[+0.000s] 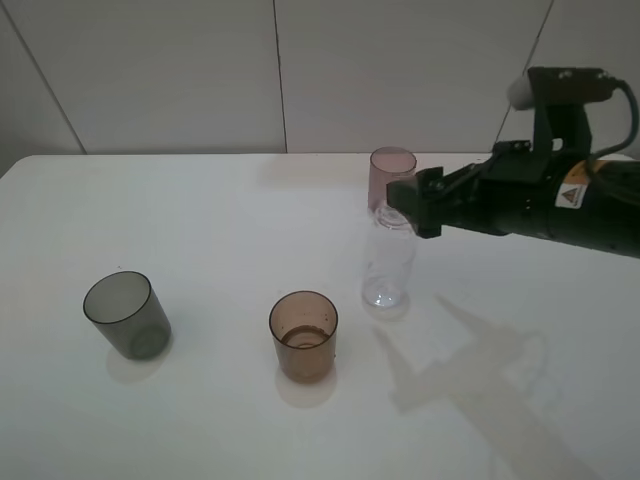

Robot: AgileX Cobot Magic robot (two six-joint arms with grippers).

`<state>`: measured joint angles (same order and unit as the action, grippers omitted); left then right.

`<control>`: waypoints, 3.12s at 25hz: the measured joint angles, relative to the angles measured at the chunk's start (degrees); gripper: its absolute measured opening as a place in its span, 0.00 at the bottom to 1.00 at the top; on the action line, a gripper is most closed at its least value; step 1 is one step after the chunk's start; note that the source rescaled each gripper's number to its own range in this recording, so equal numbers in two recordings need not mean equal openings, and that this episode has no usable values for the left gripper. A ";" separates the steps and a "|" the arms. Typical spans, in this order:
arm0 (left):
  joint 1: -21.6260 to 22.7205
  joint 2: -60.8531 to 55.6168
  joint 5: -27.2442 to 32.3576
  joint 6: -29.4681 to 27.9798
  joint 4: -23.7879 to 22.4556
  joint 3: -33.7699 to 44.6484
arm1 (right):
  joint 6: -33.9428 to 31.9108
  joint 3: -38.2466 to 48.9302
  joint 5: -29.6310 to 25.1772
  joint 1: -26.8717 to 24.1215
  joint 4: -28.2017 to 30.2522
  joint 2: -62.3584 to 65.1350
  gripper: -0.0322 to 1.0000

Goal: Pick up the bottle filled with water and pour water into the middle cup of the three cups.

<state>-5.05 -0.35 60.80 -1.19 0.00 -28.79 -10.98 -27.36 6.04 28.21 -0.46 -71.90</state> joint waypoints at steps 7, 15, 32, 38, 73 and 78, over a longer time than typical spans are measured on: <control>0.00 0.00 0.00 0.00 0.00 0.00 | -0.22 -0.72 -28.03 -11.72 -0.66 13.68 1.00; 0.00 0.00 0.00 0.00 0.00 0.00 | -0.22 -12.51 -53.60 -16.38 7.02 31.66 1.00; 0.00 0.00 0.00 0.00 0.00 0.00 | -0.17 -10.80 -66.58 -16.38 7.89 59.82 1.00; 0.00 0.00 0.00 0.00 0.00 0.00 | 0.54 -4.45 -64.80 -16.38 7.95 68.78 1.00; 0.00 0.00 0.00 0.00 0.00 0.00 | 10.08 -2.39 -66.74 -33.70 4.44 72.03 1.00; 0.00 0.00 0.00 0.00 0.00 0.00 | 10.31 -2.39 -66.74 -33.70 4.39 72.03 1.00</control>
<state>-5.05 -0.35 60.80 -1.19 0.00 -28.79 -0.67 -29.75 -60.70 -5.49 3.94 0.13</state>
